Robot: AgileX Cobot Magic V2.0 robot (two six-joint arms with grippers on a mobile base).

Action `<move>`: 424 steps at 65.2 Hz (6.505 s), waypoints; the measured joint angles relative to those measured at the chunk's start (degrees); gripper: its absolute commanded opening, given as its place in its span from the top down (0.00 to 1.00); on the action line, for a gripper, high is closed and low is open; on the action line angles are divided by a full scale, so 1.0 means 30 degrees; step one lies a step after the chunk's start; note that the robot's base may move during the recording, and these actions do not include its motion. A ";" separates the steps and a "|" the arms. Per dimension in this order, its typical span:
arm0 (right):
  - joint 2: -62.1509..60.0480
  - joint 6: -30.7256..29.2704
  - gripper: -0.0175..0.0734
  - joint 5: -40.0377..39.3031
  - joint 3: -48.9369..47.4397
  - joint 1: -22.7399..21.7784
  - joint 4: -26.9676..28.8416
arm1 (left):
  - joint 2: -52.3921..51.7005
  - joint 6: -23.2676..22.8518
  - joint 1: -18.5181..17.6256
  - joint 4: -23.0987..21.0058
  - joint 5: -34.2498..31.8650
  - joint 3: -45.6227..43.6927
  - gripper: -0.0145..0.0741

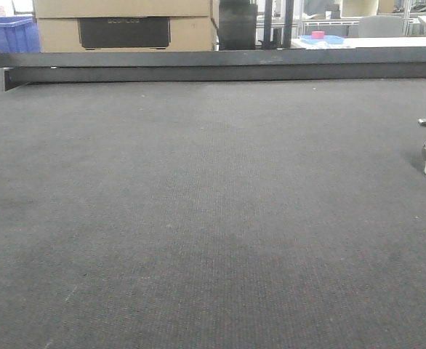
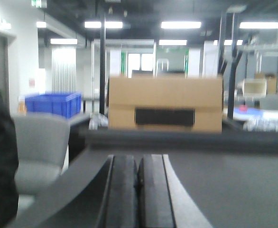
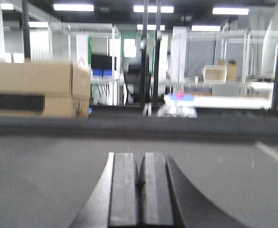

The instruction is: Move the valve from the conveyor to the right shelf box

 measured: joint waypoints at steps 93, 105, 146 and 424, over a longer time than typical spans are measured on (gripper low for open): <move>2.6732 0.0000 0.18 2.1297 -2.3981 0.0000 -0.0850 | 1.4316 -0.0793 -0.2305 -0.0155 1.5257 -1.5358 0.16; 2.9569 0.0000 0.18 2.1160 -2.3981 0.0000 -0.0605 | 1.4316 -0.0830 -0.2305 -0.0155 1.5297 -1.5358 0.16; 3.4687 0.0000 0.22 1.9261 -2.3981 0.0000 0.0179 | 1.4316 -0.0830 -0.2305 -0.0155 1.5412 -1.5358 0.16; 1.9755 0.0000 0.98 1.9926 -2.3722 0.0046 0.0087 | 2.1009 0.3448 0.0087 -0.2494 2.4798 -2.7713 0.96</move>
